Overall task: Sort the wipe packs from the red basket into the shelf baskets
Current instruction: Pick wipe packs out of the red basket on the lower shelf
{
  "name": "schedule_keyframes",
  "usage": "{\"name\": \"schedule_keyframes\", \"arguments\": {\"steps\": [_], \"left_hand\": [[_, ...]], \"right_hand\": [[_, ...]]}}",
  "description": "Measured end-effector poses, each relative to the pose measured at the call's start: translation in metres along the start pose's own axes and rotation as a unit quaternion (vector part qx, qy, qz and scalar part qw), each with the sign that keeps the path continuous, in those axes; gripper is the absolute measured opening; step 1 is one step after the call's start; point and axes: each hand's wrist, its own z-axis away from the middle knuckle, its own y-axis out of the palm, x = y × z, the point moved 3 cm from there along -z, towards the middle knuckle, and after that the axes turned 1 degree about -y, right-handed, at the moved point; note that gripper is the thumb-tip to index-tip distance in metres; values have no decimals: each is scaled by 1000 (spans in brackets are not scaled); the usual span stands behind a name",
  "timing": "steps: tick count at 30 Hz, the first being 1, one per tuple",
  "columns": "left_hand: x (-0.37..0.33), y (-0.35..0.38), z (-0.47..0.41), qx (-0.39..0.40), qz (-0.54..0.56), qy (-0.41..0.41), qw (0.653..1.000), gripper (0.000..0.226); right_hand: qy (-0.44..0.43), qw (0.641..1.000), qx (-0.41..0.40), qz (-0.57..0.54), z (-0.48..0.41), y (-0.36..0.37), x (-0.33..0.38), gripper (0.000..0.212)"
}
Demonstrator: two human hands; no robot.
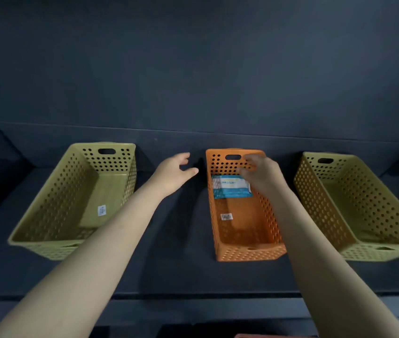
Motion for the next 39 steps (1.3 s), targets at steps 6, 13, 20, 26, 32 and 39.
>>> {"name": "schedule_keyframes", "arguments": {"steps": [6, 13, 20, 26, 32, 39], "left_hand": [[-3, -23, 96, -83, 11, 106, 991, 38], [50, 4, 229, -70, 45, 124, 989, 32], [121, 75, 326, 10, 30, 70, 997, 31], [147, 157, 379, 97, 18, 34, 995, 30], [144, 255, 406, 169, 33, -59, 983, 30], [125, 366, 416, 144, 45, -185, 971, 30]], "right_hand": [[-33, 993, -113, -10, 112, -37, 24, 47], [-2, 986, -156, -63, 283, -1, 16, 37], [118, 991, -49, -48, 406, 63, -54, 40], [244, 968, 30, -51, 476, 90, -138, 42], [299, 951, 63, -45, 508, 77, -243, 40], [298, 945, 133, -2, 487, 48, -371, 39]]}}
